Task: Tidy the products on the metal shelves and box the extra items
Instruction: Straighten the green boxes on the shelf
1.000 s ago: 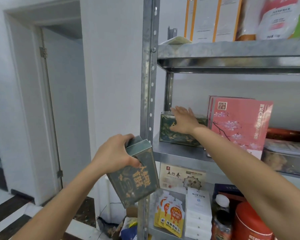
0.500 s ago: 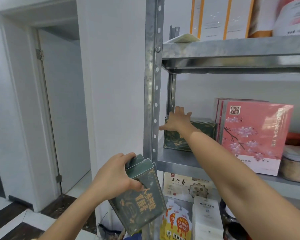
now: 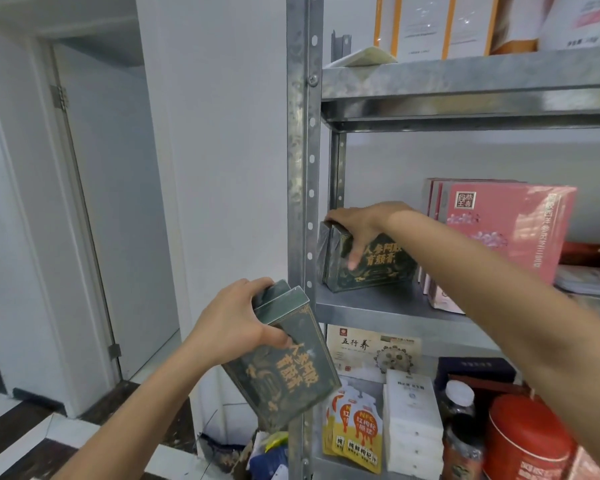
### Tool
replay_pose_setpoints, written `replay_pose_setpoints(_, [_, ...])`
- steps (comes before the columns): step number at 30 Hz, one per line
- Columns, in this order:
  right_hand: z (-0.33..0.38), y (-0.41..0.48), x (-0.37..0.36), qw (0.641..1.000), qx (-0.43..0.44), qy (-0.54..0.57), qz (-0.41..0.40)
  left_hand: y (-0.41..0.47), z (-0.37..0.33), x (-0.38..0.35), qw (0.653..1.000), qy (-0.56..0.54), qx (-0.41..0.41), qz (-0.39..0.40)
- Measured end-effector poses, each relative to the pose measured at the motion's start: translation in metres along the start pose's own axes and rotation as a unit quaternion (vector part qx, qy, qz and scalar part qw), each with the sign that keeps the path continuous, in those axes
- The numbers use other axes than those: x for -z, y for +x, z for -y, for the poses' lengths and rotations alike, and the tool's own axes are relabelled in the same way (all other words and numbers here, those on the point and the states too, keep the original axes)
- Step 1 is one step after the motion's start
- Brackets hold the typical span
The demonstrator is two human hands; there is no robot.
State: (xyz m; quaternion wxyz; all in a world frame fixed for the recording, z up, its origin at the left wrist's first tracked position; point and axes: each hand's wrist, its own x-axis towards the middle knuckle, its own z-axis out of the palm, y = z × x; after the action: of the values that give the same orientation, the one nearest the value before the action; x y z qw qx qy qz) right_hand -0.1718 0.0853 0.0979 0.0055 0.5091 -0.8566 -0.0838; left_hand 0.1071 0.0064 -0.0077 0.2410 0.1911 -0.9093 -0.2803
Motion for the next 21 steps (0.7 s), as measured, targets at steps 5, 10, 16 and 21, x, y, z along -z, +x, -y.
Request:
replay_pose_setpoints(5, [0.005, -0.028, 0.010, 0.992, 0.022, -0.127, -0.009, 0.001, -0.006, -0.002, 1.000, -0.004, -0.010, -0.010])
replay_pose_setpoints(10, [0.006, -0.053, 0.007, 0.987, 0.066, -0.144, -0.028, 0.000, -0.004, -0.001, 1.000, -0.019, -0.016, -0.015])
replay_pose_setpoints(16, [0.001, -0.070, 0.003, 0.985, 0.127, -0.108, -0.036, -0.003, 0.000, 0.000, 0.999, -0.034, -0.022, -0.026])
replay_pose_setpoints(21, [0.006, -0.071, -0.011, 0.989, 0.134, 0.028, -0.059, -0.011, 0.001, 0.002, 0.997, -0.063, -0.023, -0.043])
